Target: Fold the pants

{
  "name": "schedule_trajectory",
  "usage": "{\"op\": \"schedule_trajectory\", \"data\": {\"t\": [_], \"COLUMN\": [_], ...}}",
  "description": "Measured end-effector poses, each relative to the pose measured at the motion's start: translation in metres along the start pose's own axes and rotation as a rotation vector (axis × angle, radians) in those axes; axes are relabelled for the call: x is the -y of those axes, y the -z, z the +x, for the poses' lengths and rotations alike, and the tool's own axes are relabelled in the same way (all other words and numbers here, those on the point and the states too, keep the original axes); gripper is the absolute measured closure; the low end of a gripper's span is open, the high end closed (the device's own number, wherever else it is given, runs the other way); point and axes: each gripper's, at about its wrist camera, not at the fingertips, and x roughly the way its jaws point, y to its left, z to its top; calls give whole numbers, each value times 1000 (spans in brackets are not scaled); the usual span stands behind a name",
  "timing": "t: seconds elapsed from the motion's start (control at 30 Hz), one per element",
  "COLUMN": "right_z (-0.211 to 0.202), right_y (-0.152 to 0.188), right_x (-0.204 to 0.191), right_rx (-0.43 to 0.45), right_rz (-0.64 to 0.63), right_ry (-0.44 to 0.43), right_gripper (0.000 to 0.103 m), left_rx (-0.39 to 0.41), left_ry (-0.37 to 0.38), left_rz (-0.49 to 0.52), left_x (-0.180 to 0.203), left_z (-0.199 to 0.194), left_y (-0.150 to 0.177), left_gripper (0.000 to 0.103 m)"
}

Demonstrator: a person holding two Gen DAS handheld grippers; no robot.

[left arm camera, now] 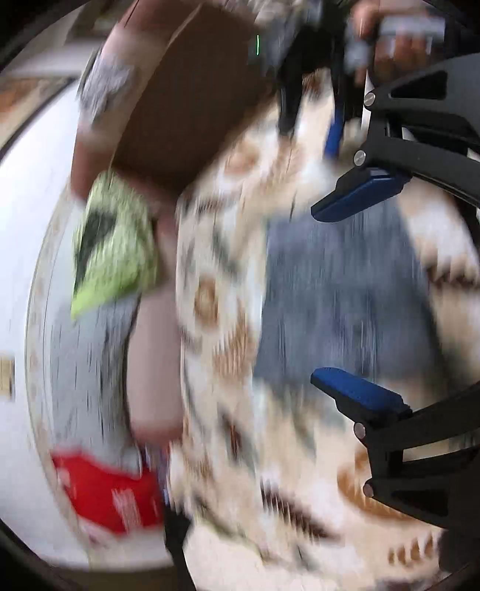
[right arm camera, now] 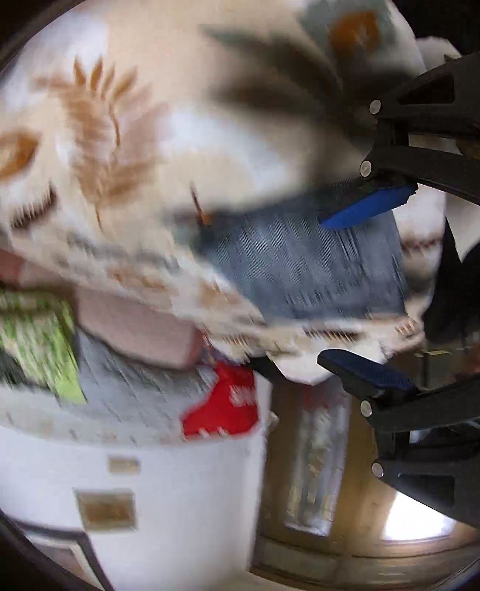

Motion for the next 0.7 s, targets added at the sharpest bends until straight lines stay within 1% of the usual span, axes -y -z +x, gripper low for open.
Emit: {"op": "schedule_trajectory", "data": {"t": [0.03, 0.07, 0.1, 0.13, 0.17, 0.2, 0.23, 0.27, 0.3, 0.33, 0.37, 0.4, 0.43, 0.47, 0.53, 0.57, 0.6, 0.63, 0.67, 0.7], "right_z": [6, 14, 26, 34, 44, 48, 55, 60, 63, 59, 54, 49, 44, 42, 39, 40, 43, 47, 52, 62], "right_y": [5, 9, 16, 20, 25, 28, 30, 31, 32, 32, 31, 30, 29, 29, 29, 31, 33, 36, 40, 40], "right_x": [-12, -22, -32, -35, -31, -24, -5, 20, 40, 50, 50, 41, 23, 13, -10, -22, -29, -34, -37, -35], "right_rx": [-21, -48, -101, -122, -128, -129, -127, -116, -111, -91, -84, -80, -62, -53, -43, -46, -53, -69, -89, -107], "right_rz": [-19, -33, -51, -60, -59, -46, -16, 25, 91, 148, 169, 146, 78, 46, 9, -12, -26, -46, -67, -79], "right_ry": [-30, -59, -98, -98, -33, 6, 77, 183, 186, 152, 135, 147, 195, 205, 160, 132, 119, 103, 92, 107], "right_gripper": [32, 30, 30, 29, 29, 29, 29, 31, 39, 51, 50, 49, 42, 38, 38, 35, 32, 28, 27, 27], "left_rx": [-35, -59, -78, -95, -118, -148, -190, -261, -297, -290, -257, -241, -222, -188, -128, -130, -152, -194, -243, -275], "left_ry": [-53, -70, -77, -84, -84, -73, -73, -82, -77, -90, -84, -74, -67, -55, -53, -48, -40, -55, -76, -91], "left_rz": [-31, -58, -87, -109, -114, -105, -89, -65, -48, -43, -53, -69, -91, -102, -93, -87, -72, -52, -36, -31], "left_x": [-19, -29, -39, -46, -46, -46, -45, -39, -32, -31, -32, -32, -33, -32, -27, -25, -20, -15, -15, -13], "left_z": [9, 15, 21, 29, 35, 44, 55, 70, 78, 78, 71, 64, 57, 48, 35, 36, 42, 54, 68, 76], "left_y": [1, 3, 7, 9, 14, 19, 25, 35, 45, 49, 49, 47, 43, 38, 34, 33, 36, 42, 47, 53], "left_gripper": [21, 21, 21, 21, 21, 21, 21, 21, 21, 21, 21, 21, 21, 21, 21, 21, 21, 21, 21, 21]}}
